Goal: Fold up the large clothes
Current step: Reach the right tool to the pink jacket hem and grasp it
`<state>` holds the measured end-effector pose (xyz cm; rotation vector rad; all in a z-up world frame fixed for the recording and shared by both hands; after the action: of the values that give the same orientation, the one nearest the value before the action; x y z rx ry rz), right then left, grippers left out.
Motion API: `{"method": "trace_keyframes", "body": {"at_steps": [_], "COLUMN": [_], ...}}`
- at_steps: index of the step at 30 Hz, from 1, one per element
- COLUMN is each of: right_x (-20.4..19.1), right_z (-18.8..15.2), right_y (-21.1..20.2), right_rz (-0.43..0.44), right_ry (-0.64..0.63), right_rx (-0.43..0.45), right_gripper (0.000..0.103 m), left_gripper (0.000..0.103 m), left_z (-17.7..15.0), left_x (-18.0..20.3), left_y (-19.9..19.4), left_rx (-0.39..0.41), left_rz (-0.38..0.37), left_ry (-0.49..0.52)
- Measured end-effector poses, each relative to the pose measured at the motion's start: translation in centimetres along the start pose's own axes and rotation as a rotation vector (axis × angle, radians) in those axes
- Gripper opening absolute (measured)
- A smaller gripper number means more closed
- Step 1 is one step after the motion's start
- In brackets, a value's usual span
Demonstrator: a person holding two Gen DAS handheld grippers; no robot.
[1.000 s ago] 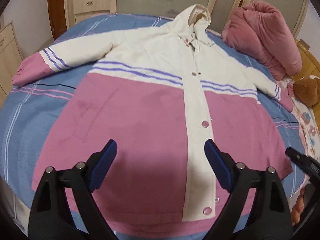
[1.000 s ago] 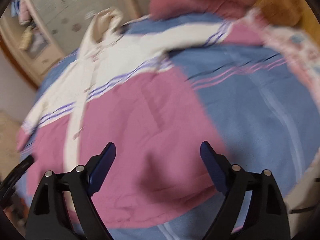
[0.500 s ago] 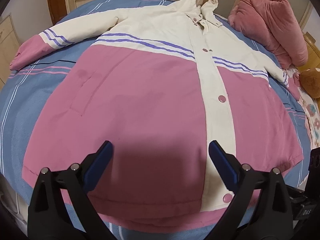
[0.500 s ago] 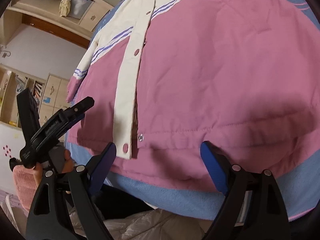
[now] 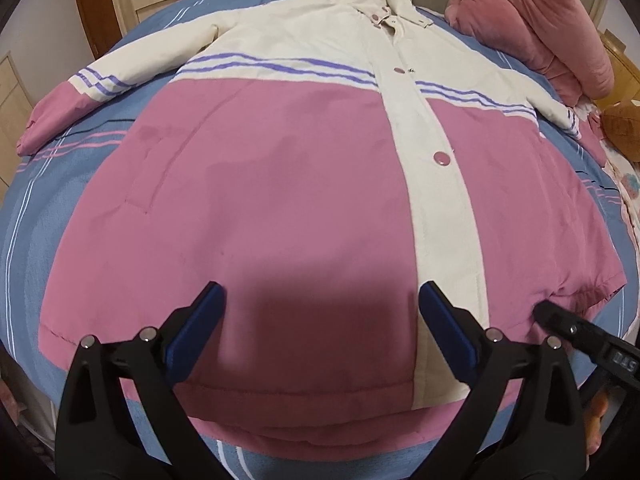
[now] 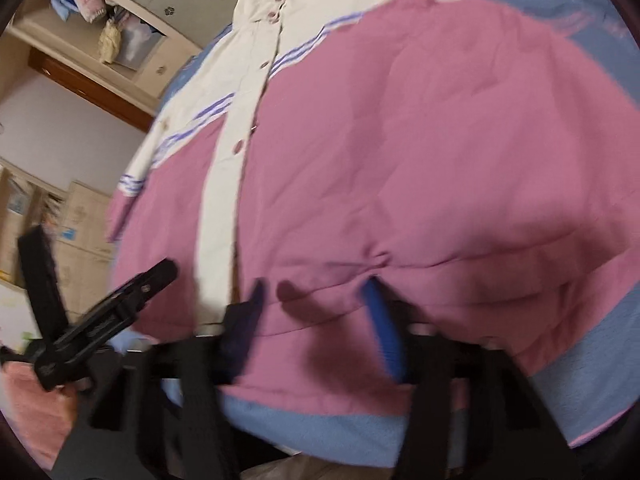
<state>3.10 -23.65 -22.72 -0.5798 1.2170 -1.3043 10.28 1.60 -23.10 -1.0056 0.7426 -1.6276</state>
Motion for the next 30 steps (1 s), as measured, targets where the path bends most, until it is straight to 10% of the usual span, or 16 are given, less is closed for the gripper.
{"method": "trace_keyframes", "body": {"at_steps": [4,8,13,19,21,26,30], "right_x": [0.4,-0.7,-1.6,-1.0,-0.6,-0.7,-0.1], "right_z": [-0.3,-1.5,-3.0,-1.1,0.0,0.1,-1.0], "right_y": [-1.5,-1.2,0.9,1.5,1.4,3.1,2.8], "right_rz": [0.159,0.204,0.297,0.309,0.315,0.241,0.238], "right_ry": [0.047,-0.011,0.031,0.158,0.200,0.190,0.149], "right_rx": [0.039,-0.012,-0.079,-0.001,0.061,0.055,0.047], "right_gripper": [0.009,0.010,0.076,0.077,0.073,0.018,0.009], "left_gripper": [0.099,0.099,0.099,0.099,0.099,0.099,0.099], "left_z": [-0.2,-0.4,-0.5,-0.8,-0.8,-0.9,-1.0], "left_x": [-0.1,0.0,0.1,-0.1,-0.1,-0.1,-0.3], "left_y": [-0.2,-0.2,-0.4,-0.8,-0.8,-0.8,-0.9], "left_rx": [0.001,0.002,0.002,0.008,0.009,0.007,0.009], "left_rz": [-0.003,-0.005,-0.011,-0.017,-0.019,-0.016,-0.023], "left_ry": [0.000,-0.006,-0.008,-0.014,-0.020,-0.015,-0.019]}}
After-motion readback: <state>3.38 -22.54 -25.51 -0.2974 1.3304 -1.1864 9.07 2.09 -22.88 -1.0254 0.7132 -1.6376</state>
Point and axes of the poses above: each gripper's, at about its wrist camera, not at the fingertips, and y roughly the way its jaws point, x to its right, z to its top, the point moved 5 cm from there along y, roughly the way its jaws point, and after that the axes turned 11 degrees about -z, right-handed, at the moved point
